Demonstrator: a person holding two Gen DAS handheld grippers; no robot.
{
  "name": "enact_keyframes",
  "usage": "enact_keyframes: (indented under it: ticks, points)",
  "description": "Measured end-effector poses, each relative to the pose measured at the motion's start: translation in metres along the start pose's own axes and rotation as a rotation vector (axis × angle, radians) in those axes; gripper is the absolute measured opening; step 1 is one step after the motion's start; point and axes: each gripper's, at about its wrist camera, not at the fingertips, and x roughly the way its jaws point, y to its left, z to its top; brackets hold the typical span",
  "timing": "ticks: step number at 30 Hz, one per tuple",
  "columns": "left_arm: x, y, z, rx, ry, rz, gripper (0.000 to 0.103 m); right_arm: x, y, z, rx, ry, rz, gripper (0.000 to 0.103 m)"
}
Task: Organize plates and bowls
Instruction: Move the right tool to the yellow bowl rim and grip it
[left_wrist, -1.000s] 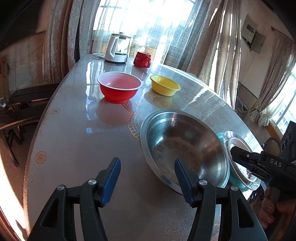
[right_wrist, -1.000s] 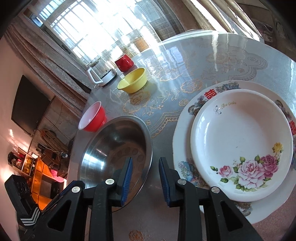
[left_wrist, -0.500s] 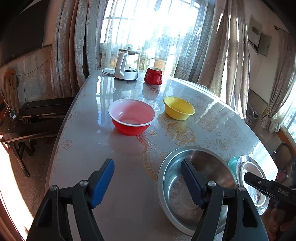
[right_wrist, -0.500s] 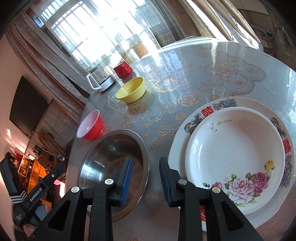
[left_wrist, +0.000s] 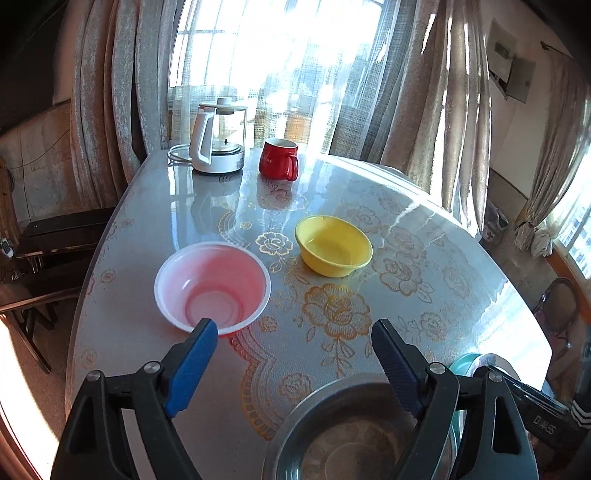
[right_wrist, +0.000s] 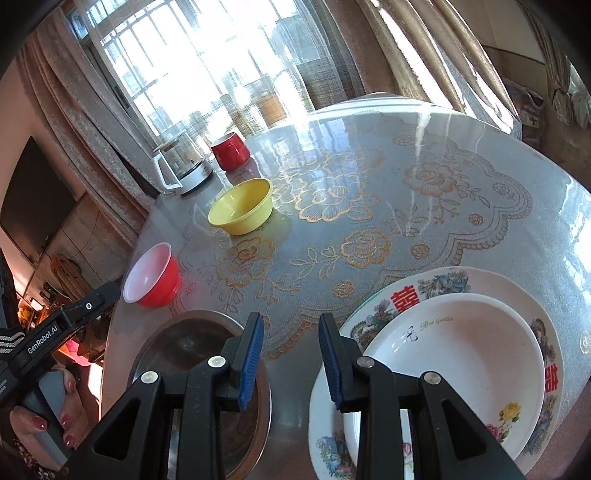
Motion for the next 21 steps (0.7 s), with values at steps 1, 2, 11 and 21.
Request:
enact_keyframes:
  ticks: [1, 2, 11, 21]
  points:
    - [0.004, -0.001, 0.006, -0.001, -0.012, 0.004, 0.087, 0.002, 0.001, 0.004, -0.004, 0.004, -0.009, 0.031]
    - [0.007, -0.002, 0.012, -0.004, -0.022, 0.009, 0.088, 0.004, 0.002, 0.007, -0.011, 0.005, -0.02, 0.031]
    - [0.067, 0.008, 0.052, -0.058, 0.027, -0.009, 0.089, 0.031, 0.009, 0.045, -0.023, 0.048, -0.014, 0.031]
    - [0.123, 0.023, 0.056, -0.11, 0.176, -0.127, 0.088, 0.098, 0.022, 0.099, -0.017, 0.13, -0.015, 0.032]
